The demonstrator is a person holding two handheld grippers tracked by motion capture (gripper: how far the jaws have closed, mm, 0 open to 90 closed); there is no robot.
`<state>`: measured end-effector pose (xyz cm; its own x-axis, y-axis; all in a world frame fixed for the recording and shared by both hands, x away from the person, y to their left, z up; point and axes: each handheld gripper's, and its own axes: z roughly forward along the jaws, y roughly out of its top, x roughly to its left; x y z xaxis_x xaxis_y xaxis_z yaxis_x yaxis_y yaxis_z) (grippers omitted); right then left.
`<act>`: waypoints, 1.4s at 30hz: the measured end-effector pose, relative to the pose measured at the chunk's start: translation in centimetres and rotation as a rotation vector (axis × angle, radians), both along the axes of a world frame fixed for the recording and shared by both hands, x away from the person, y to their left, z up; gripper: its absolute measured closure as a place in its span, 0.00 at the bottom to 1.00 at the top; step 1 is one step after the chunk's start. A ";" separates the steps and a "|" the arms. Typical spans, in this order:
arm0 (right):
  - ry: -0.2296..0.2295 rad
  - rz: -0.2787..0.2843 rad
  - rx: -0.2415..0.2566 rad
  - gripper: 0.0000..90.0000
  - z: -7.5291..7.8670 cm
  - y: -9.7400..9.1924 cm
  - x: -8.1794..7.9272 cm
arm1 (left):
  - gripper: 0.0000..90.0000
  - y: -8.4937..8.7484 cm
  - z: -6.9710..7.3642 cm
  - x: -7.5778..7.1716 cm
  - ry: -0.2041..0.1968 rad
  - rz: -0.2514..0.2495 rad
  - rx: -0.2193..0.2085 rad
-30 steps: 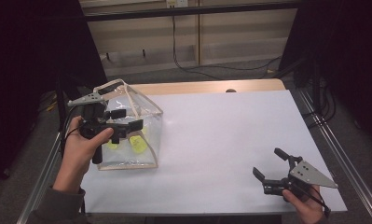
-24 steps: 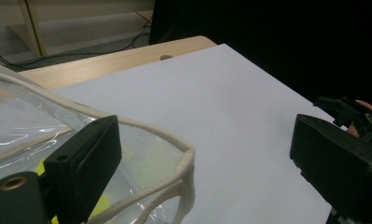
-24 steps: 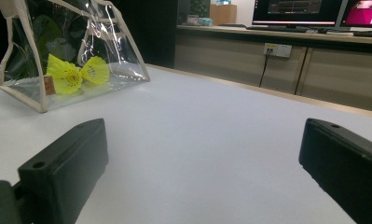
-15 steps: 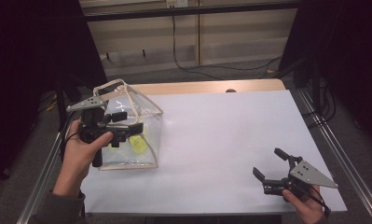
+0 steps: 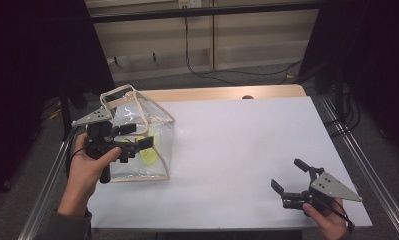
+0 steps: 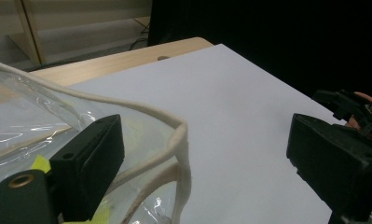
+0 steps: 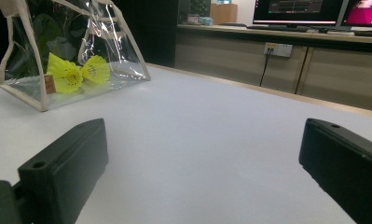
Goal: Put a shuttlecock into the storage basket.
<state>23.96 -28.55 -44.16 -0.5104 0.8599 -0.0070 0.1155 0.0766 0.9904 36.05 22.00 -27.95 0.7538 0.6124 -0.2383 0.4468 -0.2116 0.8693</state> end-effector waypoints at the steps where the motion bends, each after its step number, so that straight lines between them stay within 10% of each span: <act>1: 0.001 0.000 -0.001 0.01 0.0 0.0 0.0 | 0.12 0.0 0.0 0.0 -0.001 0.002 0.000; 25: 0.001 0.001 -0.002 0.01 0.0 0.0 0.0 | 0.17 0.0 0.4 -1.7 -0.042 -0.065 -0.048; 42: 0.002 0.002 -0.001 0.01 0.0 0.0 0.0 | 0.09 -0.9 -2.4 -2.5 -0.026 -0.084 -0.051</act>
<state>23.95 -28.53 -44.18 -0.5122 0.8589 -0.0065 0.1176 0.0776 0.9900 33.57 21.12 -30.37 0.8081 0.5346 -0.2472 0.4063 -0.2020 0.8911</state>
